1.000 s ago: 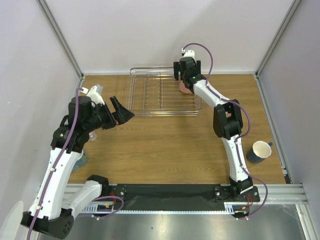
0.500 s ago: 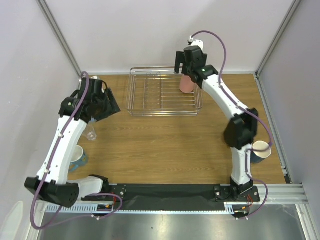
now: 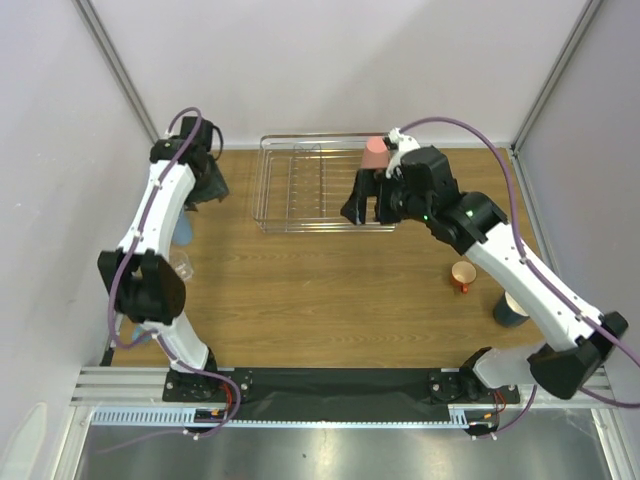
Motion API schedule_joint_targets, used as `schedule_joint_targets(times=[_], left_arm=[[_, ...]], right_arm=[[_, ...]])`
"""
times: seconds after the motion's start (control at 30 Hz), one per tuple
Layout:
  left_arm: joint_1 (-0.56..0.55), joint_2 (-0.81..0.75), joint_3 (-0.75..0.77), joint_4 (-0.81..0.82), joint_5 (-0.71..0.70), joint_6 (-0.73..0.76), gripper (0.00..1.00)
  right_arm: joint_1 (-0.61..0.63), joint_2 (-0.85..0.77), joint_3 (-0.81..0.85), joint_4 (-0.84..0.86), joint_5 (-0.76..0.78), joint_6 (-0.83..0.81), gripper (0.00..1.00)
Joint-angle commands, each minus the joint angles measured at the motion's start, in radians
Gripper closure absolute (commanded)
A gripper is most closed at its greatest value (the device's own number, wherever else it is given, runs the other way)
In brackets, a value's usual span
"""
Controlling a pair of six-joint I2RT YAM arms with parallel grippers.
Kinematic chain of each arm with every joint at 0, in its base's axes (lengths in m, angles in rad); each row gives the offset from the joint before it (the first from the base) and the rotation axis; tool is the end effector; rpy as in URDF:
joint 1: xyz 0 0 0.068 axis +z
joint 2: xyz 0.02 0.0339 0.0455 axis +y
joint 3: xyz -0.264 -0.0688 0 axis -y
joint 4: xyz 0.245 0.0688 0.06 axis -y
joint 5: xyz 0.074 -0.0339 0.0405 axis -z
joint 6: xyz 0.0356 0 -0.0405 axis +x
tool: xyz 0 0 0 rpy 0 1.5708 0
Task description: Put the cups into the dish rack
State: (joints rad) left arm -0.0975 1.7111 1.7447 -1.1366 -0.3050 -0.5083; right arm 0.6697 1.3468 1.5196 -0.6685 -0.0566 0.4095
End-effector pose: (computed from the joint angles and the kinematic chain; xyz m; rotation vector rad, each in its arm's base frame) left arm 0.3478 -0.0233 0.3467 -0.6237 2.5266 0.1967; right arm 0.2251 0.1808 0.4200 -0.3143 2.1228 0.7093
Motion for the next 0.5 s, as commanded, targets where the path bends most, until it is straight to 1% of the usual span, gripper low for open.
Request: schedule_joint_targets(times=[0.0, 0.03, 0.07, 0.17, 0.27, 0.33, 0.37, 0.43, 0.47], left_arm=[[0.090, 0.067, 0.133, -0.014, -0.064, 0.099, 0.37], [0.123, 0.091, 0.160, -0.021, -0.068, 0.106, 0.37], [0.131, 0.122, 0.208, -0.034, -0.075, 0.109, 0.37], [0.140, 0.156, 0.268, -0.034, -0.147, 0.139, 0.36], [0.168, 0.188, 0.273, -0.022, -0.160, 0.154, 0.37], [0.199, 0.208, 0.268, -0.017, -0.131, 0.148, 0.37], [0.203, 0.212, 0.259, -0.008, -0.105, 0.146, 0.38], [0.203, 0.219, 0.242, 0.008, -0.098, 0.152, 0.41], [0.203, 0.219, 0.221, 0.024, -0.098, 0.157, 0.41]], right_arm=[[-0.019, -0.070, -0.029, -0.080, -0.069, -0.015, 0.07], [-0.028, -0.087, -0.027, -0.094, -0.068, -0.024, 0.07], [-0.039, -0.095, -0.029, -0.120, -0.069, -0.024, 0.07], [-0.082, -0.126, -0.050, -0.151, -0.083, -0.032, 0.07], [-0.125, -0.144, -0.071, -0.158, -0.097, -0.038, 0.07], [-0.166, -0.140, -0.055, -0.174, -0.114, -0.038, 0.07], [-0.177, -0.135, -0.046, -0.184, -0.118, -0.047, 0.07], [-0.193, -0.132, -0.033, -0.183, -0.120, -0.054, 0.07], [-0.206, -0.129, -0.035, -0.181, -0.120, -0.055, 0.07]])
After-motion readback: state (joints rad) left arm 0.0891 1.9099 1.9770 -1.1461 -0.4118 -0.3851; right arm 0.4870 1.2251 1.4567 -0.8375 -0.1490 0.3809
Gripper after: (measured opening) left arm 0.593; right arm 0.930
